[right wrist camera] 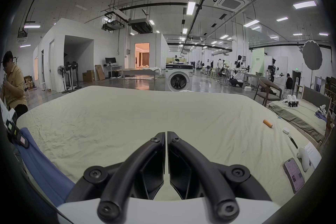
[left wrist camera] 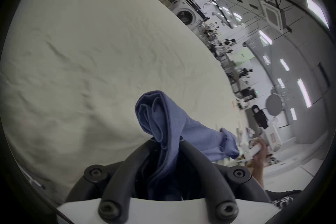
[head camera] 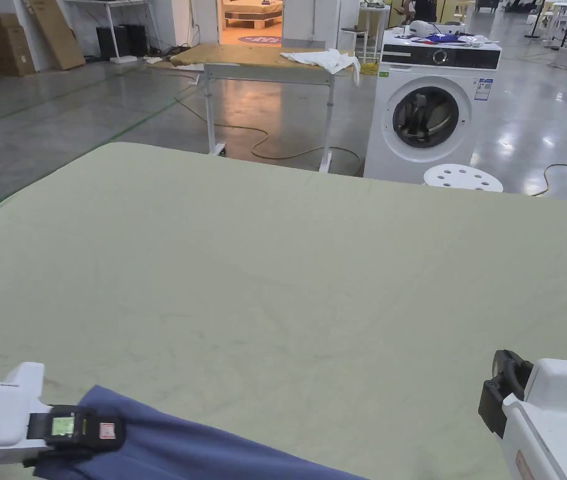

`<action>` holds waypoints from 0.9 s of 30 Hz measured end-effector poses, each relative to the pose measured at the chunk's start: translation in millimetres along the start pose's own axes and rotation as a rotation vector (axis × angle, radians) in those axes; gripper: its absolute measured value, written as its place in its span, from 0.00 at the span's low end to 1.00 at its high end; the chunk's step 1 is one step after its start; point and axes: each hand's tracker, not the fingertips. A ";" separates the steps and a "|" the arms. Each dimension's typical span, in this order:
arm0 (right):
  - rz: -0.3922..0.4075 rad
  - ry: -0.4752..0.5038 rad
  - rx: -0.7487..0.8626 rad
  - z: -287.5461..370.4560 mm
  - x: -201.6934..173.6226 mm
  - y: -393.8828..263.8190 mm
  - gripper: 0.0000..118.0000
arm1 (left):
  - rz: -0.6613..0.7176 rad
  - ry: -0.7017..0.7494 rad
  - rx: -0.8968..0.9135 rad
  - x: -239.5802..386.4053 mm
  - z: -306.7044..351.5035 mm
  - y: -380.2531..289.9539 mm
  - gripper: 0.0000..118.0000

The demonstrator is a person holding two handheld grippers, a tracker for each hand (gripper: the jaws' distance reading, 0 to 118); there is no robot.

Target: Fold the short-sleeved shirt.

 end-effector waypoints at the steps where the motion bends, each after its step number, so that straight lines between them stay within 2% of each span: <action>1: 0.001 0.003 0.001 0.0 0.5 0.1 0.01 | -0.019 0.059 0.010 0.0 9.1 2.8 0.03; 3: 0.005 0.009 0.002 0.3 1.4 0.1 0.01 | -0.024 0.153 0.029 2.8 24.7 4.8 0.03; 5: 0.007 0.012 0.002 0.3 1.8 -0.6 0.01 | -0.025 0.185 0.026 8.2 31.3 1.3 0.03; 10: -0.012 0.023 -0.004 -0.6 3.7 -4.6 0.01 | -0.044 0.173 0.028 42.1 29.6 -13.5 0.03; 14: -0.018 0.029 -0.004 4.4 5.0 -5.9 0.01 | -0.005 0.076 0.021 71.0 14.6 -23.6 0.03; 21: -0.023 0.018 -0.005 11.8 12.9 -8.0 0.01 | 0.005 0.003 -0.051 125.7 -44.8 -44.1 0.04; 27: -0.036 -0.003 -0.018 16.8 23.5 -13.4 0.01 | -0.070 0.119 -0.140 148.4 -124.8 -60.2 0.04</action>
